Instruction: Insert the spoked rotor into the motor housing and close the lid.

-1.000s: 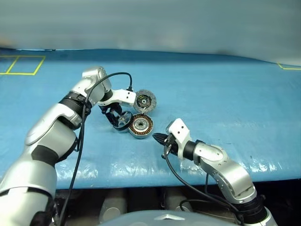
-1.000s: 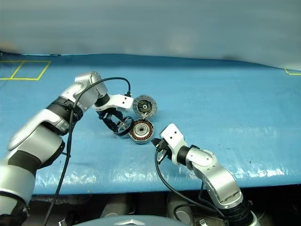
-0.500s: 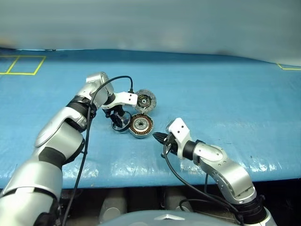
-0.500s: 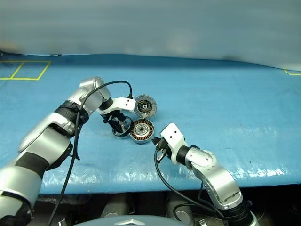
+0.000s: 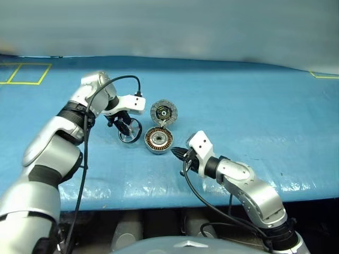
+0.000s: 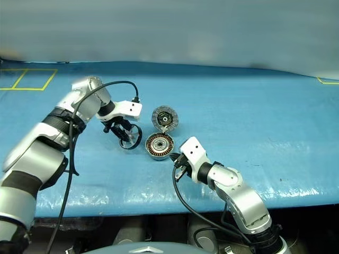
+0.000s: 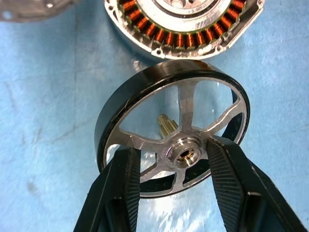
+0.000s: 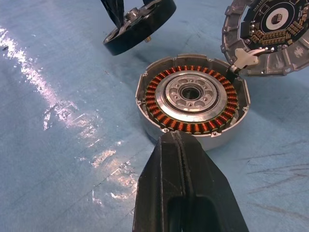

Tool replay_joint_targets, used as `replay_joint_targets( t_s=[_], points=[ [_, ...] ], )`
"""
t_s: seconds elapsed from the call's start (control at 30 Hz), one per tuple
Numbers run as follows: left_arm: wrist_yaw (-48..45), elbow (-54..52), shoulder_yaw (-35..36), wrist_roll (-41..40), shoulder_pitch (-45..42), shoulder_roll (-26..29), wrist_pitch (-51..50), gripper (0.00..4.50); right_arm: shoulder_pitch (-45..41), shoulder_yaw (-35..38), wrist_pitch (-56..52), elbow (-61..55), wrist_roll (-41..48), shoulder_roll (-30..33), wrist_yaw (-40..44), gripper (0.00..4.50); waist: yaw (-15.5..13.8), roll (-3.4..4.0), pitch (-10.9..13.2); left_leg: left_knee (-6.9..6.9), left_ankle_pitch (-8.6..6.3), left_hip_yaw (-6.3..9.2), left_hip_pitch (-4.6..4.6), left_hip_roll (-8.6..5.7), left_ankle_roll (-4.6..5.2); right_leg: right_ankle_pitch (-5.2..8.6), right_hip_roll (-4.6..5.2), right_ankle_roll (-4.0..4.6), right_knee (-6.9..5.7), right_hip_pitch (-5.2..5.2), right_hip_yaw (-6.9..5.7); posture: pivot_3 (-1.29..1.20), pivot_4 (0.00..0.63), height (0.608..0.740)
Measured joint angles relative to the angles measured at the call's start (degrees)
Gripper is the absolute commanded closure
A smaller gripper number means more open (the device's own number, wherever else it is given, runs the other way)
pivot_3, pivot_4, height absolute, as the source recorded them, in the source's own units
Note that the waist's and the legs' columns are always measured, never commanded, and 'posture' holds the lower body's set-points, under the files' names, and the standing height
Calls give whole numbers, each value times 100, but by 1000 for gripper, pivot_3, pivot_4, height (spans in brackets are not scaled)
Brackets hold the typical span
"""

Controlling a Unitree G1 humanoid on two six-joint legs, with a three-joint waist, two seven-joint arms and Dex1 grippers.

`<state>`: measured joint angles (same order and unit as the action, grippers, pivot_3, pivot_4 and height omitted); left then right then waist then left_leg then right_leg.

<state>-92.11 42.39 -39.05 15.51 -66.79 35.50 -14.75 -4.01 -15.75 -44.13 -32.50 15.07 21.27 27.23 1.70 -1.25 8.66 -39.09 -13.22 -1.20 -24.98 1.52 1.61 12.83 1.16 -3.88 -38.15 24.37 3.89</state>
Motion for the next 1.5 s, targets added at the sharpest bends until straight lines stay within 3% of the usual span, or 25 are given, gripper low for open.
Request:
replay_joint_targets(
  t_s=[0.3,0.67,0.93,1.5],
  points=[
    [-27,-547,50,-633,126,524,-246,2691,-22,-2,75,55,-16,-115,-37,4500,-13,0,0,-2,0,1,-4,1,1,0,1,-1,0,4,1,0,150,740],
    [70,-1733,1386,-1662,1092,717,-713,2691,459,410,1276,559,85,16,374,4500,-17,1,0,-3,0,-10,2,2,1,0,1,0,-3,-1,0,0,150,740],
    [351,-1797,1708,-1965,1245,217,-868,2691,944,266,2649,1405,-127,-234,548,4500,-28,1,0,-9,1,-14,11,-1,2,0,2,-1,-3,-12,2,0,150,740],
    [32,-69,1182,-1344,442,-636,2,2691,1173,264,2791,1455,-173,-392,351,4500,-18,1,0,-7,1,-15,10,-3,1,0,-1,0,-5,-9,5,0,150,740]
  ],
)
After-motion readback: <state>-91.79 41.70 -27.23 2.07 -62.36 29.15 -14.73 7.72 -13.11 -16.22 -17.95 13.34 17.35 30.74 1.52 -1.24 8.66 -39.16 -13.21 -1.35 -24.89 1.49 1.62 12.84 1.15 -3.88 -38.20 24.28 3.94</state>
